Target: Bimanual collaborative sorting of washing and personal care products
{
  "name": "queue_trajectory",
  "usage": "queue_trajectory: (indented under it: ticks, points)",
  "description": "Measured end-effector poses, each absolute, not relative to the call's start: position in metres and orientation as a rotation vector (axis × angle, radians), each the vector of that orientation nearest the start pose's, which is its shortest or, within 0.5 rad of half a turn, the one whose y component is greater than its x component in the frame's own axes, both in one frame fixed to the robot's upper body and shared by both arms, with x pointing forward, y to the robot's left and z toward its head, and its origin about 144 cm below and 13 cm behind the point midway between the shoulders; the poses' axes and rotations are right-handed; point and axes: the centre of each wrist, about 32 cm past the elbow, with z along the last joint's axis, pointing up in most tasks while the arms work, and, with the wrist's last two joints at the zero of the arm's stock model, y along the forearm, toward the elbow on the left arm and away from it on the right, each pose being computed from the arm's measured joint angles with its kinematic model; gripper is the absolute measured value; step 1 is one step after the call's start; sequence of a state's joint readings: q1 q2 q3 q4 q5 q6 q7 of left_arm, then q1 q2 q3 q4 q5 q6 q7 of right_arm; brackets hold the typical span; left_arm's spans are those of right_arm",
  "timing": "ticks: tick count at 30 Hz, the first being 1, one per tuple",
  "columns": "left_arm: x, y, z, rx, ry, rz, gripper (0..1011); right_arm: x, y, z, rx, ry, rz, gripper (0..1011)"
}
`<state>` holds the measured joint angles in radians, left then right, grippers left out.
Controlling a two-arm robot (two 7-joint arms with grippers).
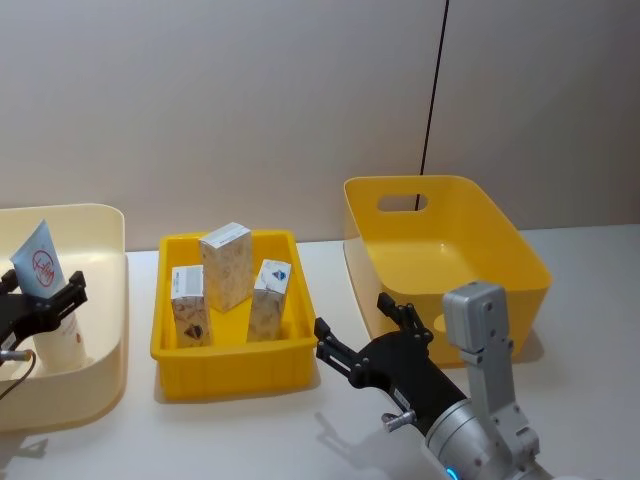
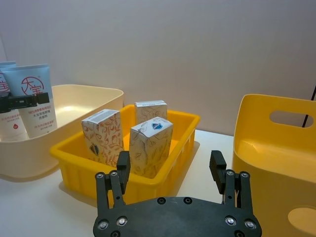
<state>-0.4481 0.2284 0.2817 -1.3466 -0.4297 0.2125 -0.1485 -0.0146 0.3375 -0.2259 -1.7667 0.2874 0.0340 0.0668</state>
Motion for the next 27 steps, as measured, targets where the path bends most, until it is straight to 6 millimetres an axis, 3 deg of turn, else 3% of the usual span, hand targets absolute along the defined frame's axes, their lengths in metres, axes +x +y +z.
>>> queue_trajectory:
  ticks: [14,20,27]
  points:
    - [0.5764,0.2229,1.2294,-0.040,0.130,1.173,589,0.4433,-0.2371,1.1887,0.026,-0.075,-1.230,1001]
    - [0.5773,0.2227,1.2296,-0.042,0.131,1.171,353,0.4433,-0.2371,1.1887,0.026,-0.075,-1.229,1001]
    - [0.5775,0.2231,1.2298,-0.048,0.131,1.170,249,0.4433,-0.2371,1.1887,0.026,-0.075,-1.229,1001]
